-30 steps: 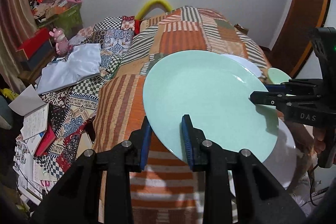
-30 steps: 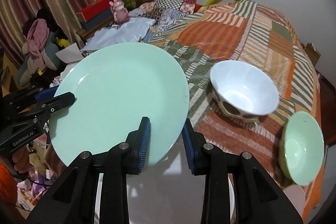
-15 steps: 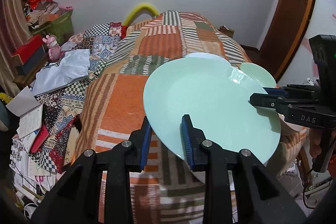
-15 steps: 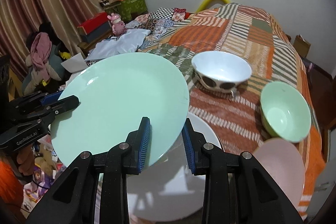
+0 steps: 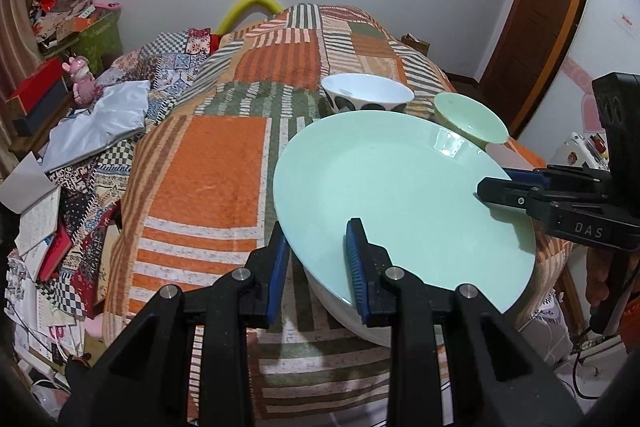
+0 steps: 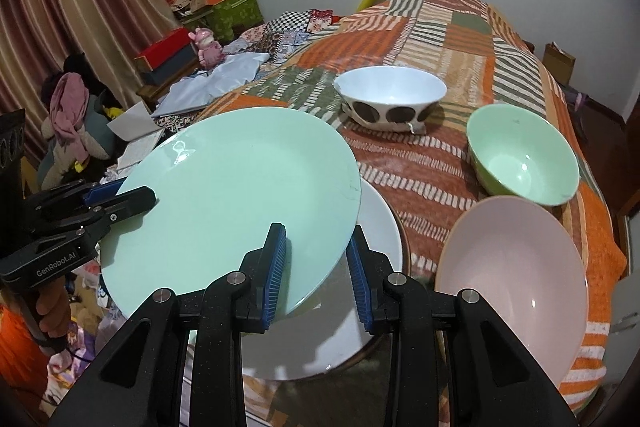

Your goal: Organize plates and bowls

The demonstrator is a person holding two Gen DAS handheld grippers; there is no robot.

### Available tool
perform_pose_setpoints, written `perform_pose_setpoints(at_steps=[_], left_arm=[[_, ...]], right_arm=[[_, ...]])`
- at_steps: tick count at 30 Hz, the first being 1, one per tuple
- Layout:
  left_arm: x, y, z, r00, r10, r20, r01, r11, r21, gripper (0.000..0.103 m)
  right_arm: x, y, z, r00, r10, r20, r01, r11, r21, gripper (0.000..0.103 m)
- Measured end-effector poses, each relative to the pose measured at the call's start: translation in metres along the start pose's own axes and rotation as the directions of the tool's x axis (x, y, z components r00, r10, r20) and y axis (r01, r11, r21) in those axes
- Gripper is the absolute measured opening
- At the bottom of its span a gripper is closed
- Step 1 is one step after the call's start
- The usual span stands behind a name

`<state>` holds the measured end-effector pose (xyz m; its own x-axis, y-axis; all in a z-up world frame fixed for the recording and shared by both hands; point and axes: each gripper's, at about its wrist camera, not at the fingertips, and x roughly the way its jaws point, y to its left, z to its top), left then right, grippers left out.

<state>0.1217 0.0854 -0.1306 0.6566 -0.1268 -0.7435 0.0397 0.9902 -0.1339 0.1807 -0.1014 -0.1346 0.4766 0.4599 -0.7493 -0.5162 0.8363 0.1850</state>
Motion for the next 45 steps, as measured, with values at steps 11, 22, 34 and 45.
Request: perform_pose_setpoints(at_steps=[11, 22, 34, 45], left_arm=[[0.023, -0.007, -0.012, 0.998, -0.028, -0.063, 0.028, 1.000, 0.007, 0.028], [0.041, -0.001, -0.019, 0.993, -0.046, -0.104, 0.044, 0.999, -0.021, 0.029], [0.055, 0.000, -0.021, 0.993, -0.021, -0.116, 0.019, 1.000, -0.016, 0.029], [0.052, -0.013, -0.019, 0.993, -0.043, -0.106, 0.045, 0.999, 0.020, 0.029]], right_arm=[[0.009, -0.009, -0.019, 0.998, -0.038, -0.048, 0.038, 0.999, 0.011, 0.028], [0.014, -0.003, -0.027, 0.996, -0.068, -0.062, 0.067, 0.998, -0.020, 0.028], [0.019, 0.002, -0.029, 0.988, -0.135, -0.077, 0.131, 0.990, -0.051, 0.029], [0.014, -0.002, -0.028, 0.987, -0.137, -0.083, 0.135, 0.990, -0.033, 0.030]])
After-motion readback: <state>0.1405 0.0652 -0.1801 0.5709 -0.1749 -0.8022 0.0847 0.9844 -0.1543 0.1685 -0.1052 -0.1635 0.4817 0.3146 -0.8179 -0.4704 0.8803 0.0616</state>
